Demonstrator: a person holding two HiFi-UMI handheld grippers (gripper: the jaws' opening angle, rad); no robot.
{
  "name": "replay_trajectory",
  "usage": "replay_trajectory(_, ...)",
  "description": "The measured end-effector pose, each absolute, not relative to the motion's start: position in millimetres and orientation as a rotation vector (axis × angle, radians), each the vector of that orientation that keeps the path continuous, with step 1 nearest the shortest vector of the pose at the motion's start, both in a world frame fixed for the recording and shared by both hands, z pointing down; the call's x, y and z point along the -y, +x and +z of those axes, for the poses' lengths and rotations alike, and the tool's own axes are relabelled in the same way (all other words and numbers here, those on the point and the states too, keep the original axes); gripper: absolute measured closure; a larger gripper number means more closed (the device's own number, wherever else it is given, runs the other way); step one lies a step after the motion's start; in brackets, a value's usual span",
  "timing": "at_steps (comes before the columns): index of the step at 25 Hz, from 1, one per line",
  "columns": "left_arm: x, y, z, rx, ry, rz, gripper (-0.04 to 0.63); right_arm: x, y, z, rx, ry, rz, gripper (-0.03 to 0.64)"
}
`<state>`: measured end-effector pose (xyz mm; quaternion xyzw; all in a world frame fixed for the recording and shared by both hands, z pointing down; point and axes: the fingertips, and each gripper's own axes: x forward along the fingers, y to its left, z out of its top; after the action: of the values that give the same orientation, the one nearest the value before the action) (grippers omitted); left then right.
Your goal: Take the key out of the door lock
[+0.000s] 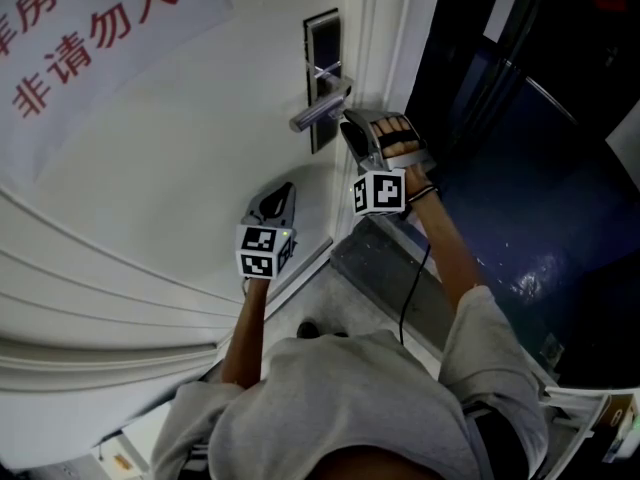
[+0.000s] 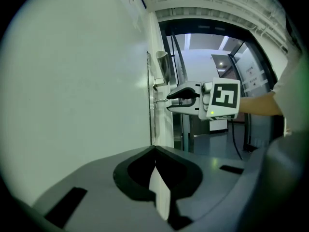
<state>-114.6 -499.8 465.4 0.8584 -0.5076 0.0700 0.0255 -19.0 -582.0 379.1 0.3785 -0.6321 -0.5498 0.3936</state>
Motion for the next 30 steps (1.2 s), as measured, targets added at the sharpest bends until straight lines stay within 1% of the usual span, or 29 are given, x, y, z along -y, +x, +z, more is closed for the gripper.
replay_trajectory(4,499,-112,467,1.563,2.657,0.229,0.577,588,-26,378,1.584,0.965,-1.423,0.477)
replay_trajectory(7,499,-114,469,1.566,2.649,0.233,0.577,592,-33,377,1.586,0.956,-1.44,0.492)
replay_trajectory(17,500,-128,469,1.603,2.629,0.249,0.577,600,-42,372,1.577,0.97,-1.495,0.576)
replay_trajectory(30,500,-124,469,1.592,2.629,0.241,0.577,599,-43,373,1.562,0.964,-1.511,0.588)
